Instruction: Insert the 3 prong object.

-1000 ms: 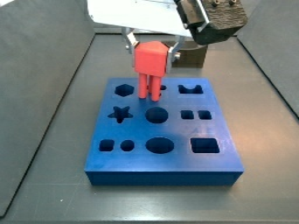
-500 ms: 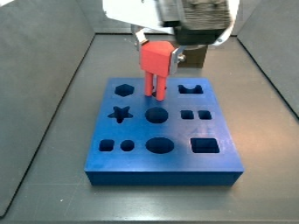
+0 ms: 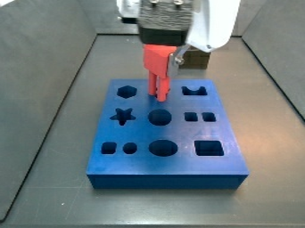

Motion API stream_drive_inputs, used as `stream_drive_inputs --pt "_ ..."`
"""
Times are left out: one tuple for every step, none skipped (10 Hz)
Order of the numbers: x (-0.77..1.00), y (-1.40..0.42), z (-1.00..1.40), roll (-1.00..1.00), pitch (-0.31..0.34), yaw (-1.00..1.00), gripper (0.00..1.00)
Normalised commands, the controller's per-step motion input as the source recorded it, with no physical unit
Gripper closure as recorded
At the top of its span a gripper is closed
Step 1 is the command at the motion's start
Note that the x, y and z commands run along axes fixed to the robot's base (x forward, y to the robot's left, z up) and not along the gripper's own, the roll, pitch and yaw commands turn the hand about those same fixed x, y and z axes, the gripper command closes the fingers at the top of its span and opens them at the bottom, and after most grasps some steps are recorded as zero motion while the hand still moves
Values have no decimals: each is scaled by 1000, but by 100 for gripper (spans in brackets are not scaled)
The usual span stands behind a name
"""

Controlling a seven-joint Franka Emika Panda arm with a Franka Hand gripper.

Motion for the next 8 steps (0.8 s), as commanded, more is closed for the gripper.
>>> stream_drive_inputs --pt "97 109 -214 0 127 -769 100" --pt "0 83 -271 0 59 -391 100" --pt "-57 51 -171 0 0 -100 100" --pt "0 63 -183 0 1 -91 100" --pt "0 66 -183 0 29 -234 100" --pt "0 106 -166 -16 59 -357 100" --pt "14 43 -163 -26 49 -291 100" --pt "14 0 -171 -19 39 -214 100"
